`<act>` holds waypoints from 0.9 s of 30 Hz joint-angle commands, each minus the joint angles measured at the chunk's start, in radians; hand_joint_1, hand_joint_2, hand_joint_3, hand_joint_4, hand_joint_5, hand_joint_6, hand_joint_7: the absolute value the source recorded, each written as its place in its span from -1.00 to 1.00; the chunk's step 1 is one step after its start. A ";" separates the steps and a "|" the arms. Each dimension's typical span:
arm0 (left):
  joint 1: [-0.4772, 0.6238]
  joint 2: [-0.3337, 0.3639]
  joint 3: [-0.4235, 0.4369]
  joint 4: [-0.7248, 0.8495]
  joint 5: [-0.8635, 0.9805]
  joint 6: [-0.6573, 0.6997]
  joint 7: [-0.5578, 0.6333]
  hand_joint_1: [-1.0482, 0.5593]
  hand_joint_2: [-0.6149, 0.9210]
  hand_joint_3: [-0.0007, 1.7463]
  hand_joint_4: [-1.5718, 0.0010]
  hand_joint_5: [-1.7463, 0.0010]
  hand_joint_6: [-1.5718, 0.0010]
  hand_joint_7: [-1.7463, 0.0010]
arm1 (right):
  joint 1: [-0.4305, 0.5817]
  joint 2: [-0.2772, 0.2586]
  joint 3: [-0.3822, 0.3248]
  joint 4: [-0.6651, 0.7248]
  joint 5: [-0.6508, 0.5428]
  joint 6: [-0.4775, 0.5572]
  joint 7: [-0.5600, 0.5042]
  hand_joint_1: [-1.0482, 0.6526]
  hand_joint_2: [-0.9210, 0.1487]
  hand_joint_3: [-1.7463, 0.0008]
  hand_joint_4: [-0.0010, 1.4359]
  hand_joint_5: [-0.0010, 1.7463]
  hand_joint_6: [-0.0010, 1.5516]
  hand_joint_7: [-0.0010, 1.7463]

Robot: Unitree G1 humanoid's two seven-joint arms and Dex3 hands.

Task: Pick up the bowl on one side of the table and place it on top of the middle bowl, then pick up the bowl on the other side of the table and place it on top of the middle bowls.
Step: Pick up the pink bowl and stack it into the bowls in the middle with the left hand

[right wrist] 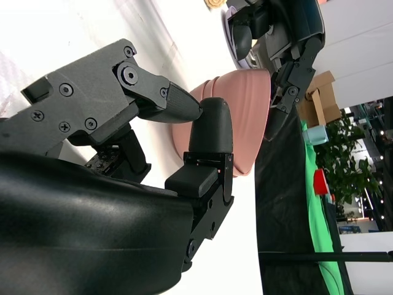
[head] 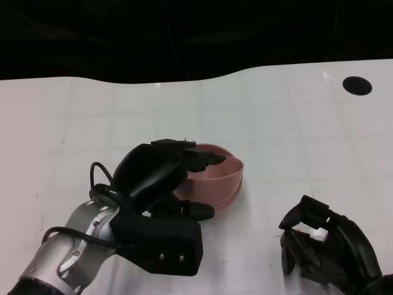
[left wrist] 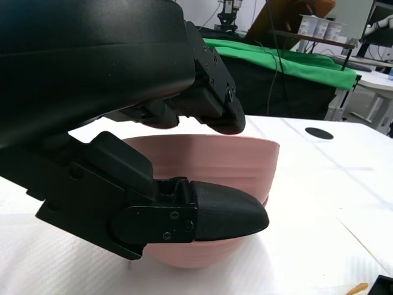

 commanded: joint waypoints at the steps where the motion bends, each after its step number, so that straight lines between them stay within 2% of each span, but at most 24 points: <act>1: 0.011 0.018 0.007 -0.010 -0.005 0.007 -0.007 -1.00 1.00 -0.21 0.59 1.00 0.36 1.00 | -0.006 -0.016 -0.013 0.012 0.005 -0.020 0.005 -0.08 -0.59 0.05 0.19 1.00 -0.11 0.86; 17: 0.013 0.023 -0.015 0.008 0.029 0.016 0.005 -1.00 1.00 -0.26 0.60 1.00 0.35 1.00 | -0.009 -0.021 -0.019 0.011 0.005 -0.011 0.007 -0.04 -0.61 0.05 0.18 1.00 -0.13 0.89; 27: 0.020 0.034 -0.079 0.012 0.122 0.086 -0.003 -1.00 1.00 -0.09 0.89 1.00 0.54 1.00 | -0.009 -0.018 -0.022 0.007 -0.011 -0.011 -0.017 -0.04 -0.62 0.07 0.17 1.00 -0.11 0.90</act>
